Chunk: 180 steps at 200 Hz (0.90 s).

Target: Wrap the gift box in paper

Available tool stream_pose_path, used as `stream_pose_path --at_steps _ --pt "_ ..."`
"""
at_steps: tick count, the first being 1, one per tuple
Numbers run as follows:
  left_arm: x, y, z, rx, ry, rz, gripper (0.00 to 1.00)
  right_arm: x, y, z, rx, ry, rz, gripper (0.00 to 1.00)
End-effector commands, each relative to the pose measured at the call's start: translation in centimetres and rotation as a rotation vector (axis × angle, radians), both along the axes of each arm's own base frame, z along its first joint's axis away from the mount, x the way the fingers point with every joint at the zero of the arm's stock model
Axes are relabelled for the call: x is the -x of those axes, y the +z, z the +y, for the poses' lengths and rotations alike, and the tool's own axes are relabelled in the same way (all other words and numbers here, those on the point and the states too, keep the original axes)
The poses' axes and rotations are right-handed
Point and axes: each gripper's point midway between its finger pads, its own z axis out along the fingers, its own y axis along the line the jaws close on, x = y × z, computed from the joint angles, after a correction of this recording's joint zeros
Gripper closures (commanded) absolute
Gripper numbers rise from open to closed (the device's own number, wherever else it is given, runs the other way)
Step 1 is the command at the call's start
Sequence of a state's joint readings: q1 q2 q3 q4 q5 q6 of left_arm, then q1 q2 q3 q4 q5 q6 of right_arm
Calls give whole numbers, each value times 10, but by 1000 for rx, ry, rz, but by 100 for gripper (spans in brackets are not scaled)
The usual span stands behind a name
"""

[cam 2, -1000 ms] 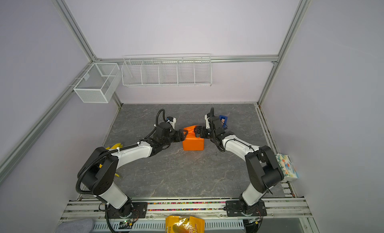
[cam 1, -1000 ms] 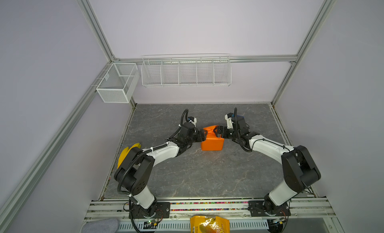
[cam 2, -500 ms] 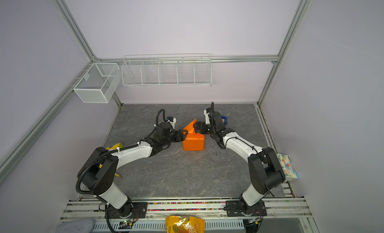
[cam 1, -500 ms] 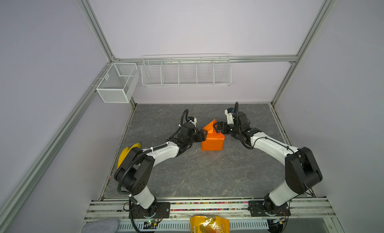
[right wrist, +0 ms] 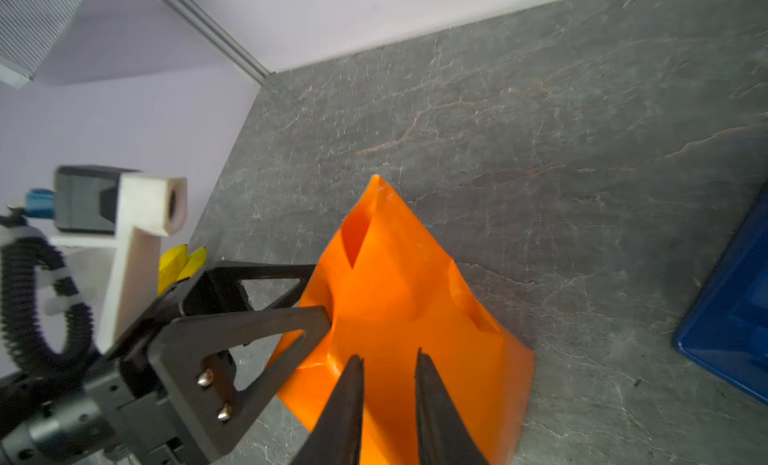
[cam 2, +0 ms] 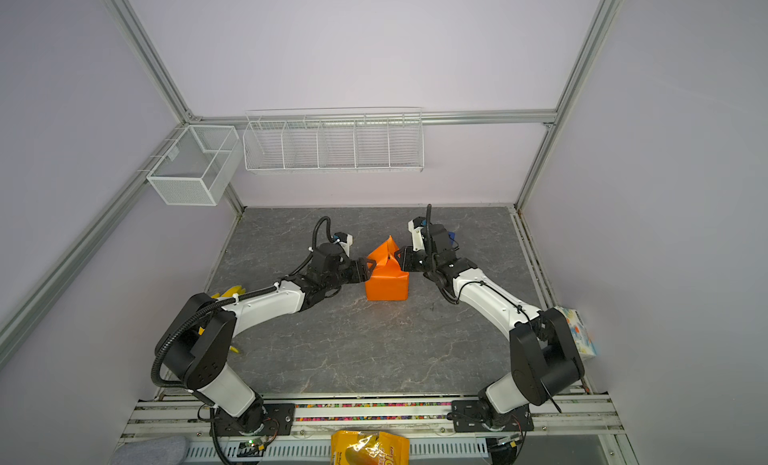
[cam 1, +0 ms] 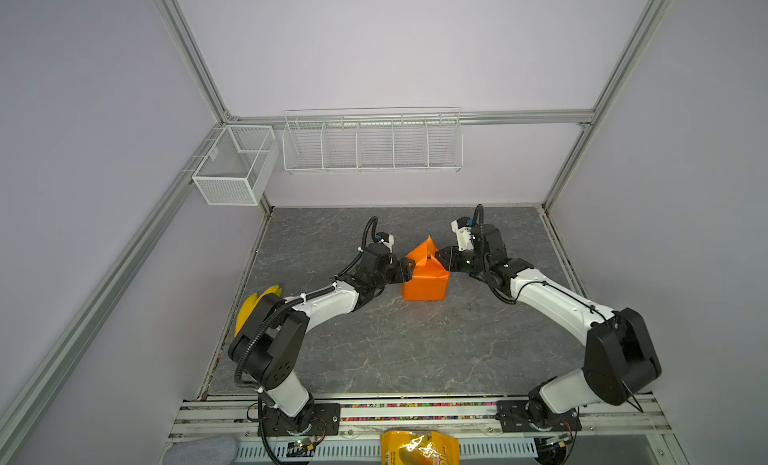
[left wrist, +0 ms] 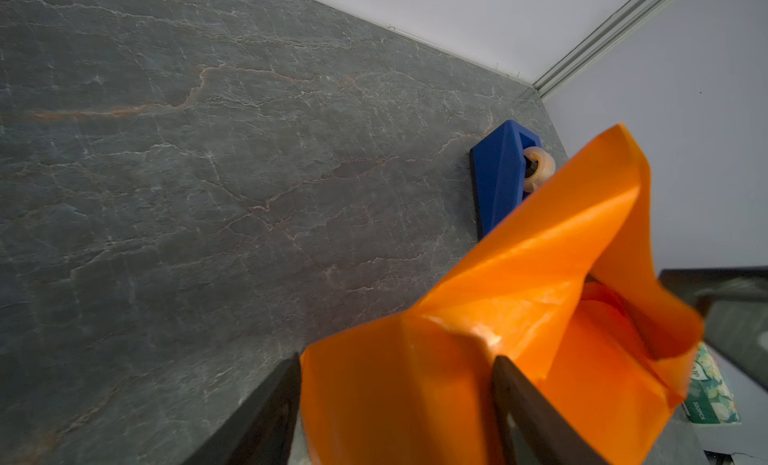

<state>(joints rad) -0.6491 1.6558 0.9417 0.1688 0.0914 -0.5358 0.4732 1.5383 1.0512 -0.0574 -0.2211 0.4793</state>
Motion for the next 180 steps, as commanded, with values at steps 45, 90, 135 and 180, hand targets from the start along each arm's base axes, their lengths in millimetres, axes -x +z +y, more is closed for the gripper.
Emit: stream_pose_path --at_steps 45,90,135,180 --pt "9 -21 11 -102 -9 62 29 10 -31 22 -34 65 114 83" --pt "5 -10 7 -115 -27 39 28 15 -27 27 -50 80 112 84" --pt "5 -12 5 -121 -37 47 28 11 -31 32 -66 69 116 84" --pt "6 -15 6 -121 -36 53 29 9 -37 37 -90 75 137 88"
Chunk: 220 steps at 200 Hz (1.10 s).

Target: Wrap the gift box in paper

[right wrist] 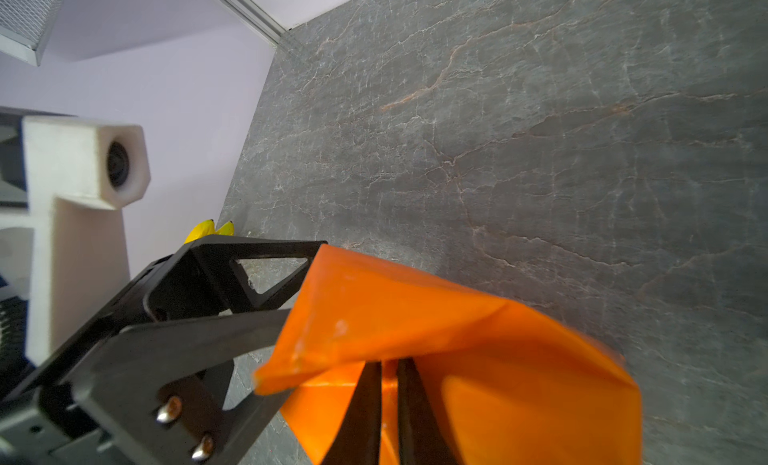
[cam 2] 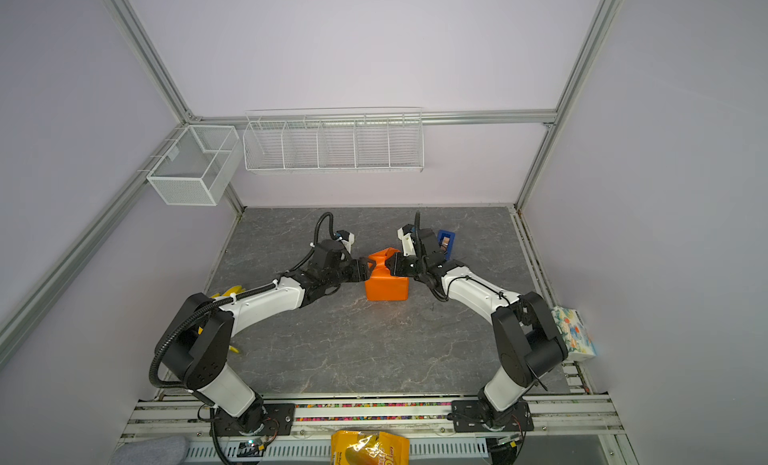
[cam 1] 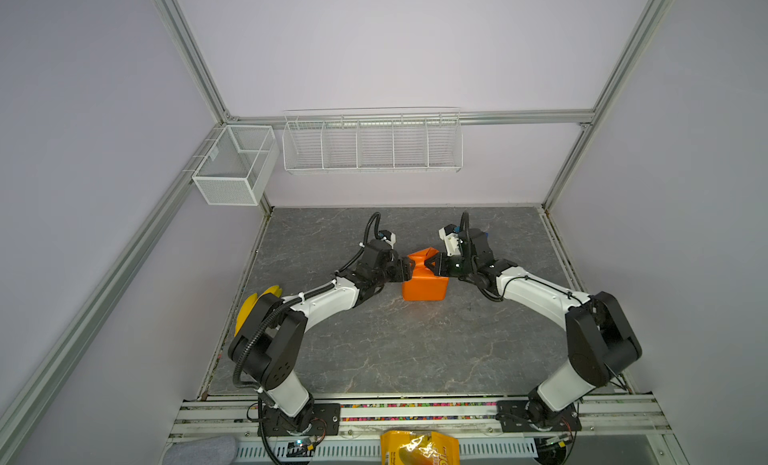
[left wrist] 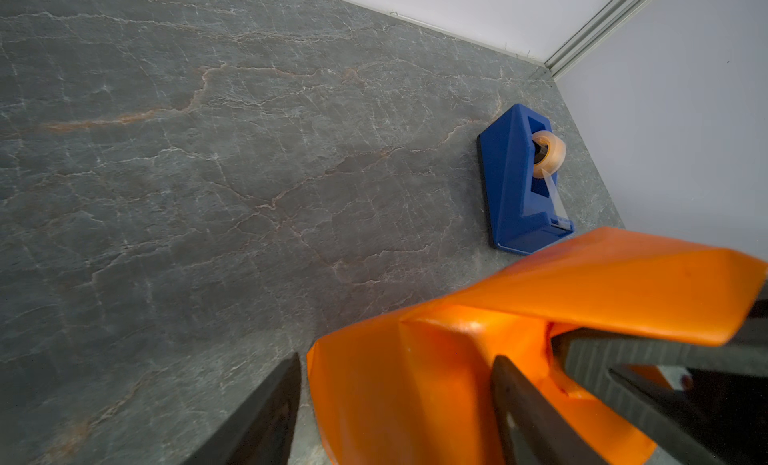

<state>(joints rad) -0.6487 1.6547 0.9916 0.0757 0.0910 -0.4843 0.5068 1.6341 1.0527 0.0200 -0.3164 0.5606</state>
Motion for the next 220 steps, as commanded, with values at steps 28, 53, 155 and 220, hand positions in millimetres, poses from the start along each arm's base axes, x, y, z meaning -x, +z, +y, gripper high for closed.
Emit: stream_pose_path --at_steps 28,53,155,220 --pt "6 -13 5 -71 -22 31 28 6 -27 -1 35 -7 84 90" --pt "0 5 1 -90 -63 -13 27 9 -33 -3 50 -8 103 91" --pt "-26 42 -20 -34 -332 -73 25 11 -37 -2 55 4 118 92" --pt "6 54 -23 -21 -811 -330 31 12 -36 -3 55 10 115 93"
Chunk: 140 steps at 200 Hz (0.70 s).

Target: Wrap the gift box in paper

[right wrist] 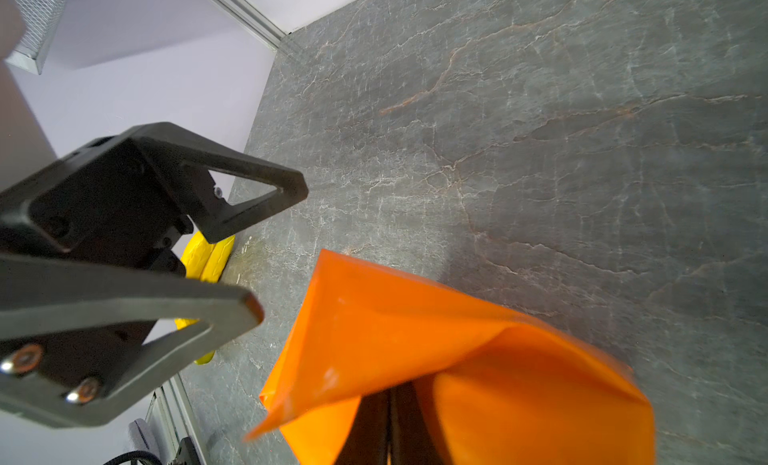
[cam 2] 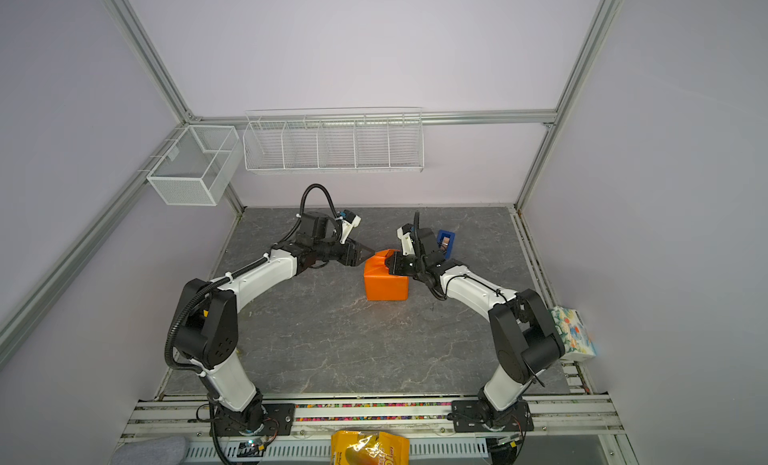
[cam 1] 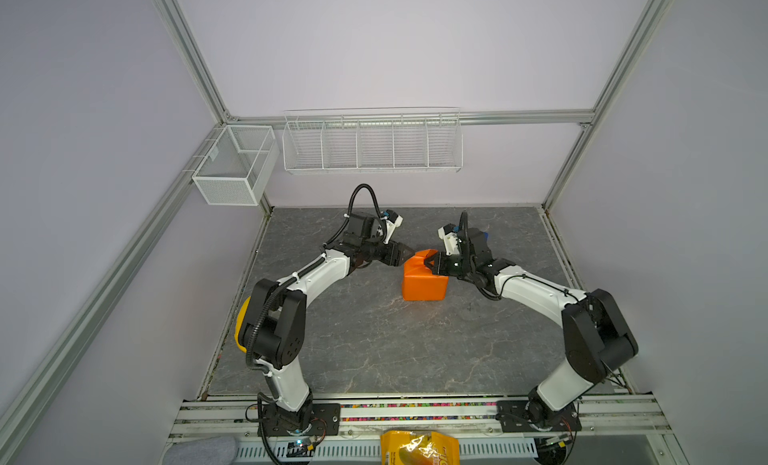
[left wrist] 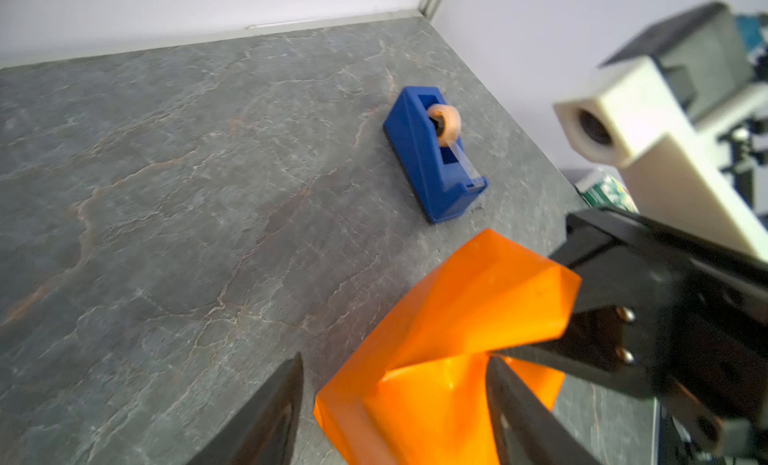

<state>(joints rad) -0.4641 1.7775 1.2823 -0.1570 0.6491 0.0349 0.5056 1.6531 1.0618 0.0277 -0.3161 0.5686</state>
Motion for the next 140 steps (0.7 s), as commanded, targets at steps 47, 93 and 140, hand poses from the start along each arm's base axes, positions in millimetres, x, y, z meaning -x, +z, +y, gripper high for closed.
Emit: stream_pose_path --at_steps 47,93,140 --pt "11 -14 -16 -108 -434 -271 33 15 -29 -5 58 14 97 93" --pt "14 -21 -23 -107 -582 -259 36 15 -27 -6 62 14 92 93" --pt "14 -22 -29 -62 -615 -243 48 16 -29 -6 62 15 97 93"
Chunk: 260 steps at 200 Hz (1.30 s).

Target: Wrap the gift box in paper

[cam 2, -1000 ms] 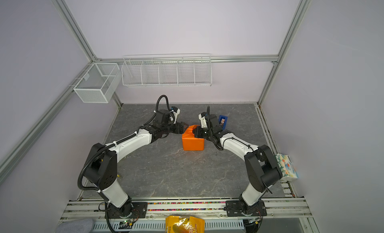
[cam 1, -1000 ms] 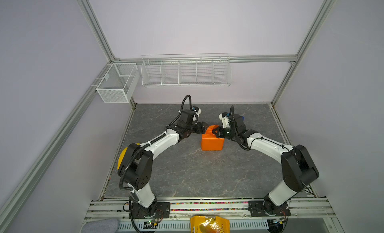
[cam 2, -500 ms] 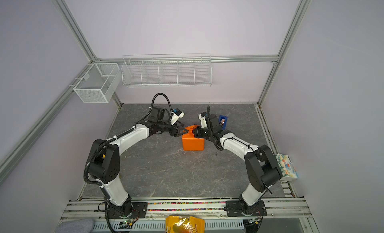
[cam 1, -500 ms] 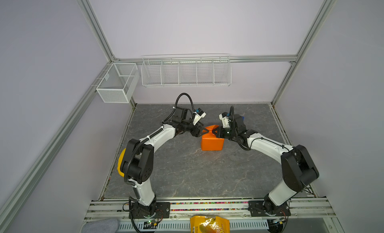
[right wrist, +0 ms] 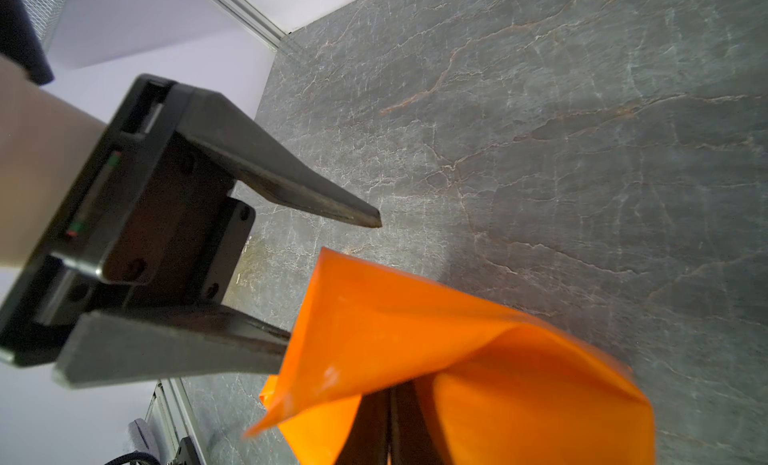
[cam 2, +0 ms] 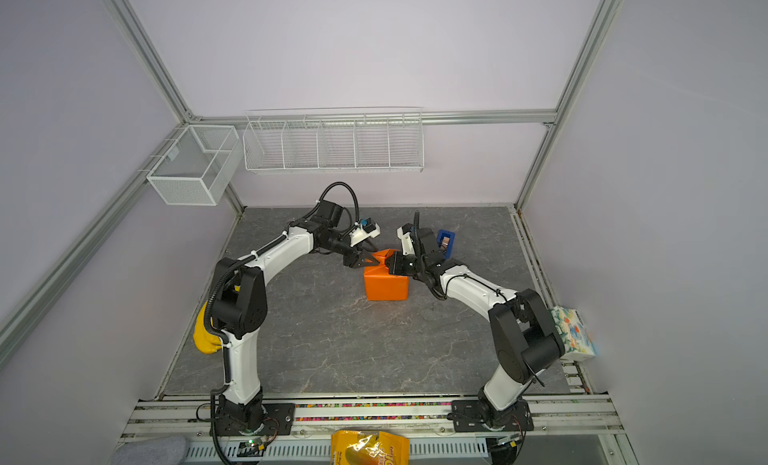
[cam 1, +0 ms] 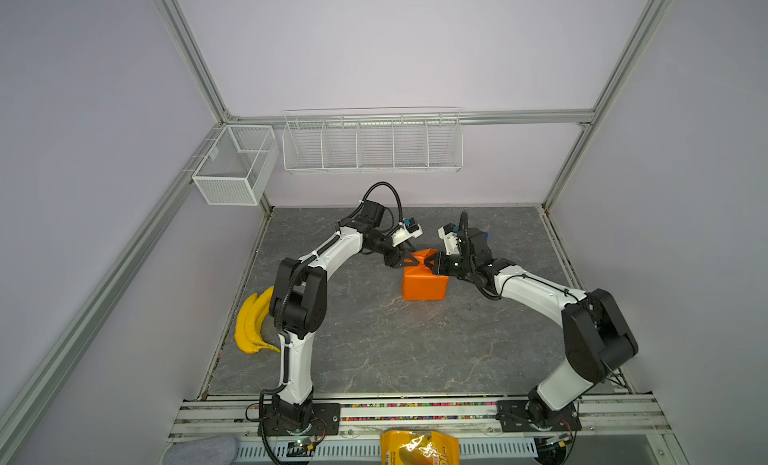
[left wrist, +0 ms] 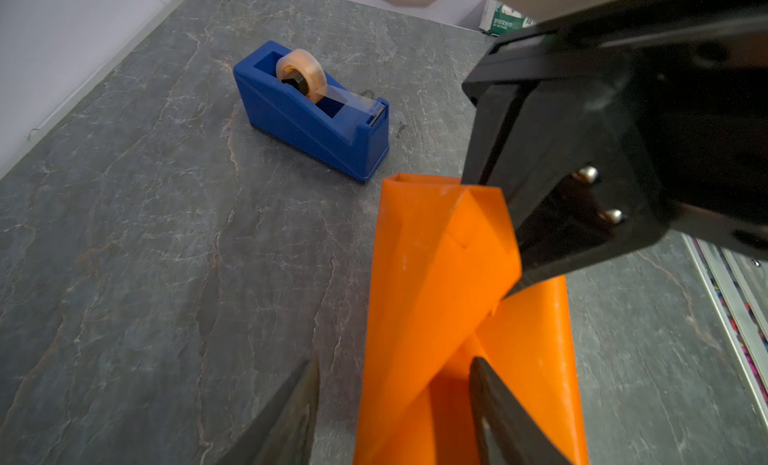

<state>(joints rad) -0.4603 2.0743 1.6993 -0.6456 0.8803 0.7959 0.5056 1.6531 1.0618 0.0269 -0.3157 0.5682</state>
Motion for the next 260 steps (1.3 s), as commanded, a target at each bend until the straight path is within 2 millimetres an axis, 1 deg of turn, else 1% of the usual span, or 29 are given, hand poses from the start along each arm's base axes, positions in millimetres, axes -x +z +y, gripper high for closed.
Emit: stream_pose_path --at_steps 1,22,36,48,63,71,76,85,92,105,117,128,144,155,162,184,194,201,214,219,223,227,233,239,246,260 --pt "9 4 -2 33 -73 15 49 16 -29 -6 62 15 97 93" --pt "10 4 -4 44 -84 35 56 15 -28 -6 61 13 96 93" --pt "9 5 -5 44 -86 45 63 15 -29 -6 62 15 98 93" --pt "8 6 -5 46 -87 48 72 16 -30 -6 63 15 100 93" --pt "8 10 -6 52 -88 40 88 16 -31 -6 64 15 101 93" --pt "7 11 -6 54 -88 35 93 16 -31 -6 66 14 102 93" --pt "8 13 -7 56 -90 32 95 17 -32 -6 66 14 102 93" --pt "7 15 -7 61 -91 30 94 17 -32 -6 67 14 104 93" --pt "7 18 -7 66 -89 30 91 17 -32 -7 67 13 105 93" --pt "5 22 -9 78 -77 34 74 17 -32 -7 67 14 106 93" --pt "2 25 -11 95 -69 37 66 17 -33 -6 67 16 106 93" --pt "1 30 -13 113 -67 40 64 17 -33 -7 67 15 107 93" --pt "2 32 -16 133 -77 47 64 17 -32 -7 66 15 105 93" --pt "3 34 -17 142 -81 49 66 17 -32 -7 67 14 105 93" --pt "3 34 -18 144 -83 50 70 17 -32 -7 69 15 105 93" --pt "4 35 -19 145 -85 48 90 18 -32 -7 69 16 105 93" --pt "2 36 -19 147 -80 46 97 18 -31 -7 70 16 104 93" --pt "2 37 -19 148 -76 48 99 18 -31 -7 70 16 104 93" --pt "2 39 -20 156 -75 51 99 18 -31 -8 71 14 104 93" --pt "1 41 -21 162 -74 52 97 18 -31 -8 70 14 104 93" --pt "1 42 -21 166 -72 56 94 18 -31 -8 71 14 103 93" --pt "1 43 -21 170 -70 58 88 18 -31 -8 70 15 103 93" --pt "0 44 -22 173 -66 64 75 18 -31 -8 71 15 103 93" --pt "0 44 -23 179 -65 65 69 18 -31 -8 70 15 103 93" --pt "-1 44 -24 182 -61 64 65 17 -30 -7 69 14 102 93" --pt "-3 44 -27 189 -53 66 64 18 -30 -7 69 15 103 93"
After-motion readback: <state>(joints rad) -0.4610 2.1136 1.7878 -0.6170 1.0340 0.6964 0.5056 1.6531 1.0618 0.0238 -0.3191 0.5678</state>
